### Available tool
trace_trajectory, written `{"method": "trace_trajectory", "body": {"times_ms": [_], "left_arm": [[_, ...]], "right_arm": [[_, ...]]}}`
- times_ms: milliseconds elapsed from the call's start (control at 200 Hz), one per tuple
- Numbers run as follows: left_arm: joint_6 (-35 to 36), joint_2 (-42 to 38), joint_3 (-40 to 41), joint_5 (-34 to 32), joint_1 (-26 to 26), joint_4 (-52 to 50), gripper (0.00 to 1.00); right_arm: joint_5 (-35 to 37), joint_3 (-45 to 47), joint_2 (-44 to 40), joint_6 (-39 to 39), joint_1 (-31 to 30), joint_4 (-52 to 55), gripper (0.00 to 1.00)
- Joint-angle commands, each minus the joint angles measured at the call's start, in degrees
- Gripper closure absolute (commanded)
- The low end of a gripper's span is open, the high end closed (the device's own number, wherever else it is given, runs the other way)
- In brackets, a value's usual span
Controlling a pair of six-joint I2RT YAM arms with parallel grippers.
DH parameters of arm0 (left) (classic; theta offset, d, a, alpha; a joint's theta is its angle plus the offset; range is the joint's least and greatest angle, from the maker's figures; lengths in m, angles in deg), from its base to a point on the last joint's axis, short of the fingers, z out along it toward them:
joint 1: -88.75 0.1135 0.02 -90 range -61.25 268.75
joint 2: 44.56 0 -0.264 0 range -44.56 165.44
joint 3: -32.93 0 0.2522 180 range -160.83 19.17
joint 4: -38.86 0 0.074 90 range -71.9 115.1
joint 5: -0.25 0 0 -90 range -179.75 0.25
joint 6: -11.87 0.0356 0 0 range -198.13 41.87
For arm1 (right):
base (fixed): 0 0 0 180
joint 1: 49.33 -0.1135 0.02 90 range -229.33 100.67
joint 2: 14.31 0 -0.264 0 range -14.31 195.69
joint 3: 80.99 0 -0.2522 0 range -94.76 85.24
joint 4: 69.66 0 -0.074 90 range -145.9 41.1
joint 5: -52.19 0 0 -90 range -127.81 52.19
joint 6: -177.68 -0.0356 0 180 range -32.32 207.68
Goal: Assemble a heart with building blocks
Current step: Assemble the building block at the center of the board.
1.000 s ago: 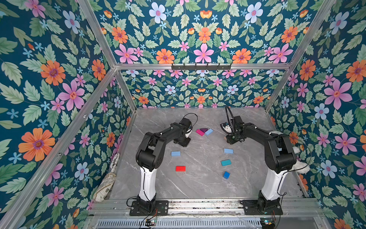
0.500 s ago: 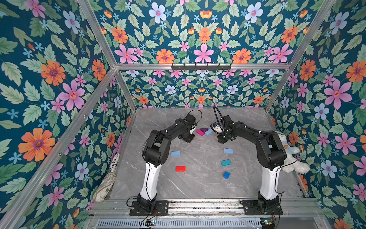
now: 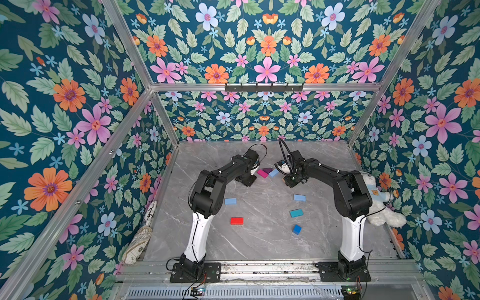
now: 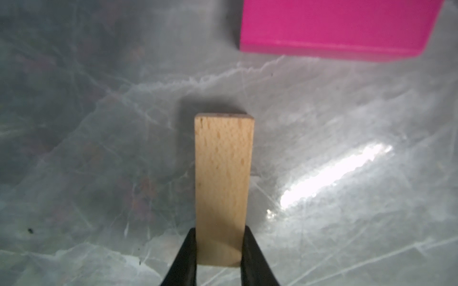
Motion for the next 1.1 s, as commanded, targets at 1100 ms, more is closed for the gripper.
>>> {"method": "trace_trajectory", "body": {"times_ms": [1100], "left_arm": [[1.82,1.53,-0.64,1.32,-1.84,-1.57,0.75]], "right_arm": [[0.21,-0.94,0.62,-0.83,0.01,-0.35,0.86]]}}
